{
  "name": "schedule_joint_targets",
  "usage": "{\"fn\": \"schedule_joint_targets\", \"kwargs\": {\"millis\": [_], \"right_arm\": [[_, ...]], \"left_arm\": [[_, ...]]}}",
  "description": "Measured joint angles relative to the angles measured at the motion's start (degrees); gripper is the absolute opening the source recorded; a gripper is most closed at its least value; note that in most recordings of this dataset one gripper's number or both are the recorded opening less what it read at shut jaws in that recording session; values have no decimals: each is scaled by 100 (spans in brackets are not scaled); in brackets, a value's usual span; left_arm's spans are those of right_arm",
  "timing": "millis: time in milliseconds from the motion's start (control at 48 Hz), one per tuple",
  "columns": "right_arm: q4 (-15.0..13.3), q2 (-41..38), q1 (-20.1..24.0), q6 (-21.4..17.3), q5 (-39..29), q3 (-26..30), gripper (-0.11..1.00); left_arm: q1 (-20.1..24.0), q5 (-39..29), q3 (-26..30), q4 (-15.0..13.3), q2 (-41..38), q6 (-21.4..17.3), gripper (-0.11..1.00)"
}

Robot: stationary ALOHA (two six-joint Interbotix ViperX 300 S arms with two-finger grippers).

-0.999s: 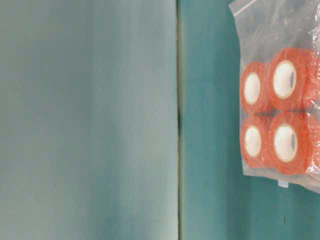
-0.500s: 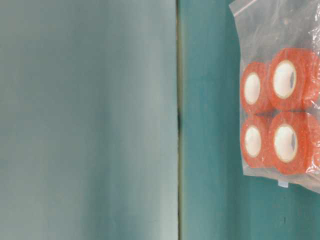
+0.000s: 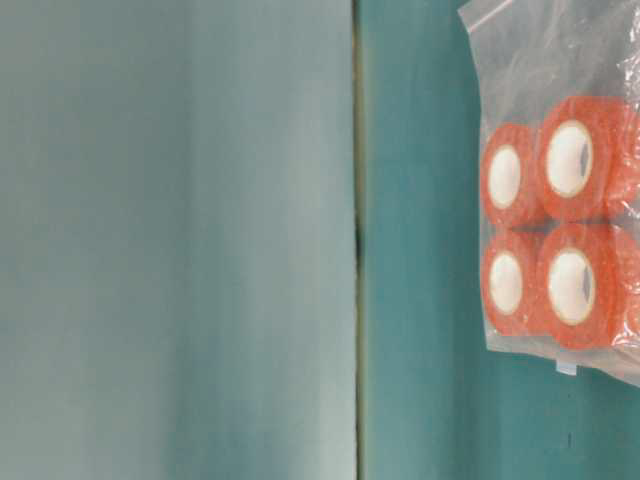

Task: Hand over the clear zip bag and make it stand upright.
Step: 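Open the right gripper and move it toward the clear zip bag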

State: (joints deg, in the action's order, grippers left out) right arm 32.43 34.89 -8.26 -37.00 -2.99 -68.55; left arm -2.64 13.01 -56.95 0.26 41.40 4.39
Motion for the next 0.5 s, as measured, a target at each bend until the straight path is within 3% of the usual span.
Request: {"fn": "schedule_joint_targets", "kwargs": {"millis": [167, 396, 500], "right_arm": [[-9, -167, -9, -334, -44, -211, 17], [9, -686, 9, -519, -44, -185, 79], [9, -1028, 132, -554, -35, -18, 93]], "left_arm": [[0, -9, 9, 9, -18, 0, -1], [0, 0, 44, 9, -158, 0, -1], [9, -9, 62, 9, -229, 0, -1]]}}
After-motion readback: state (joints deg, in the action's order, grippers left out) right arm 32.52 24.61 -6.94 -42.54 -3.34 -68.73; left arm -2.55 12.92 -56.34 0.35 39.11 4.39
